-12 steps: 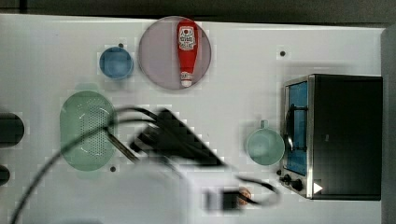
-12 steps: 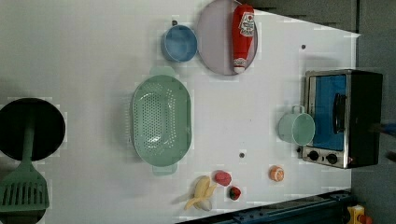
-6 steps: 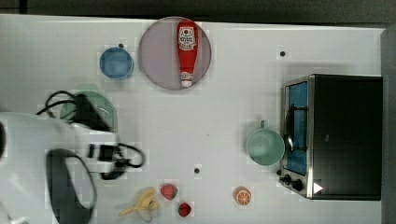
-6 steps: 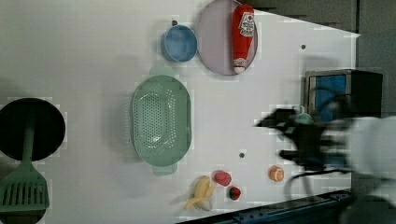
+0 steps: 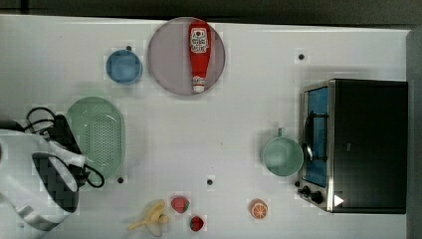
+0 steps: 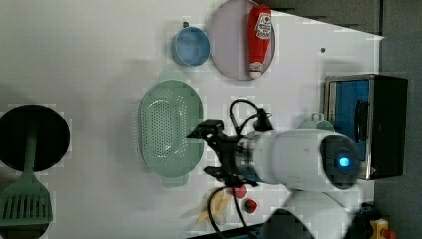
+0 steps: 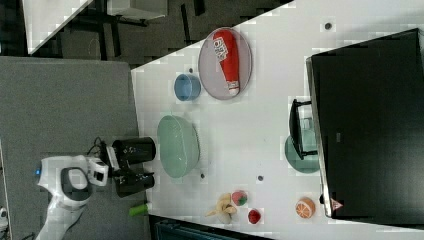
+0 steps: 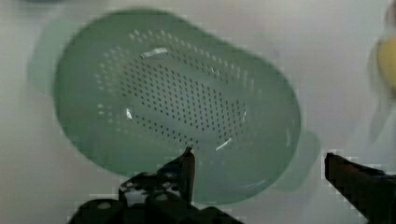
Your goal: Drag strainer left to right.
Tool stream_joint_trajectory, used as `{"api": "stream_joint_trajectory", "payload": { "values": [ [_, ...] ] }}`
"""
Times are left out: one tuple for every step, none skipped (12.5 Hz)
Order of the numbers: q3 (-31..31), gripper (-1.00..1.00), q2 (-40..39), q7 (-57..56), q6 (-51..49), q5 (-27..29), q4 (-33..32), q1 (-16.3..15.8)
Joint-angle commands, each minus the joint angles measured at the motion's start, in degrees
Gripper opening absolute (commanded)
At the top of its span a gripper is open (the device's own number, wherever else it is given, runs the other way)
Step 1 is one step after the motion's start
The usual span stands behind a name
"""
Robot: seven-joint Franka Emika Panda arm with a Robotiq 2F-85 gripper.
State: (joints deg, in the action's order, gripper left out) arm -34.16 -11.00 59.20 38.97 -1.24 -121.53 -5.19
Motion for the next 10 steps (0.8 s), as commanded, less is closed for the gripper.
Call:
{"api": "stream_joint_trajectory", "payload": {
  "values": [
    [1.7, 1.0, -4.0, 14.3, 7.9, -0.4, -3.9, 1.3],
    [1.9, 1.0, -6.2, 16.0, 11.5, -0.6, -4.4, 1.2],
    [2.1, 1.0, -8.3, 16.7, 14.6, -0.9, -4.6, 1.0],
    [2.8, 1.0, -10.2, 16.8, 16.6, -1.6, -4.6, 0.6],
    [3.9, 1.0, -11.9, 16.8, 18.2, -2.6, -4.6, 0.0],
    [5.4, 1.0, -13.4, 16.9, 19.5, -3.6, -4.5, -0.7],
    [7.1, 1.0, -14.8, 16.8, 20.6, -3.9, -4.4, -1.7],
    [9.0, 1.0, -16.0, 16.9, 22.0, -3.9, -4.0, -3.0],
    [11.0, 1.0, -16.8, 16.9, 23.3, -3.9, -3.6, -4.3],
    [12.9, 1.0, -17.6, 16.9, 23.5, -3.9, -3.2, -5.6]
  ]
}}
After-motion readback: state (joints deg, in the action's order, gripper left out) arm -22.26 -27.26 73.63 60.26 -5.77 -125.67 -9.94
